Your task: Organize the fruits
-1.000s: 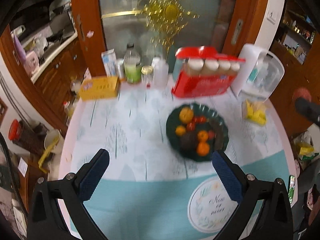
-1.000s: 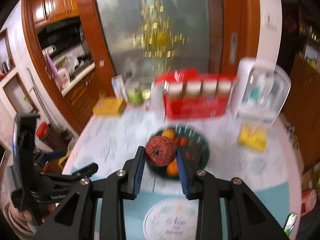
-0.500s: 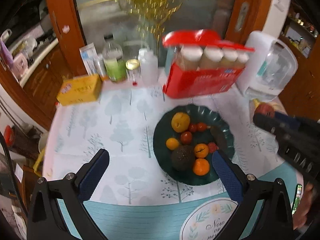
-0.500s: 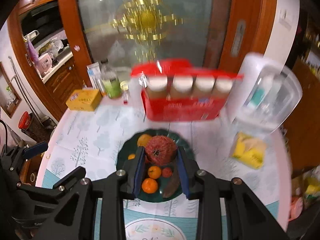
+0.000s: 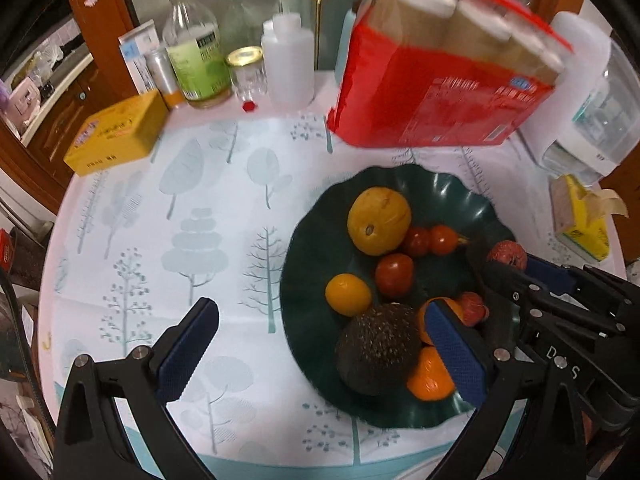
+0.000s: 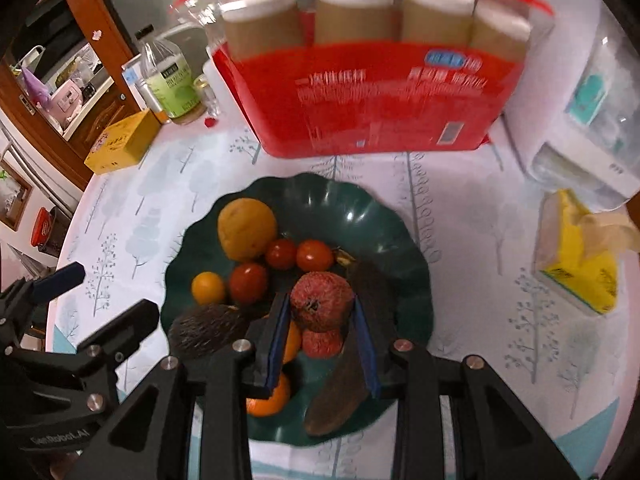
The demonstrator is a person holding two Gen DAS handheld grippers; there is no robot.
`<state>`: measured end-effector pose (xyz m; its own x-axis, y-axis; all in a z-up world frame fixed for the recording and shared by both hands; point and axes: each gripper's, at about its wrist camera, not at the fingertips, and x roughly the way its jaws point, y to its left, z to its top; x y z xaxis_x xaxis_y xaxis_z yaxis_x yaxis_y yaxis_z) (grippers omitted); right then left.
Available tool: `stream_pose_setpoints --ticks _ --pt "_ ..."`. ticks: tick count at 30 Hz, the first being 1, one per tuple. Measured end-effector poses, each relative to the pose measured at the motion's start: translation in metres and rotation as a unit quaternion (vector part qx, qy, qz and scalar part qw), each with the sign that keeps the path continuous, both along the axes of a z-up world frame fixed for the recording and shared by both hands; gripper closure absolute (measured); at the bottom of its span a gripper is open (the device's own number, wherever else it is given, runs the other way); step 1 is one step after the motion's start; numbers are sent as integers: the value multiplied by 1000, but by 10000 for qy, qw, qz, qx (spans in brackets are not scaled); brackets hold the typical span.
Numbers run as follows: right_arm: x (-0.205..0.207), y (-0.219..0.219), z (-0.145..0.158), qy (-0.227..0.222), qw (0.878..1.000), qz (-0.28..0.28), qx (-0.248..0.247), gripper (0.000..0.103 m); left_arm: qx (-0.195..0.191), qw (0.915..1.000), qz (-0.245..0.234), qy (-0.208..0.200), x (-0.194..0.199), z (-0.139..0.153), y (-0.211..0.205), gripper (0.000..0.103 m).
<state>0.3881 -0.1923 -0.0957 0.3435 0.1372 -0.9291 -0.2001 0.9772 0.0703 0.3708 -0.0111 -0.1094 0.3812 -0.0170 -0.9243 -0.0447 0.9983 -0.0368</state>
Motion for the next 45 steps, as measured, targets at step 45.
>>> stream_pose_setpoints --ticks 45 --pt "-140 -6 64 -671 9970 -197 329 55 -408 9983 -186 -361 -151 70 -4 1"
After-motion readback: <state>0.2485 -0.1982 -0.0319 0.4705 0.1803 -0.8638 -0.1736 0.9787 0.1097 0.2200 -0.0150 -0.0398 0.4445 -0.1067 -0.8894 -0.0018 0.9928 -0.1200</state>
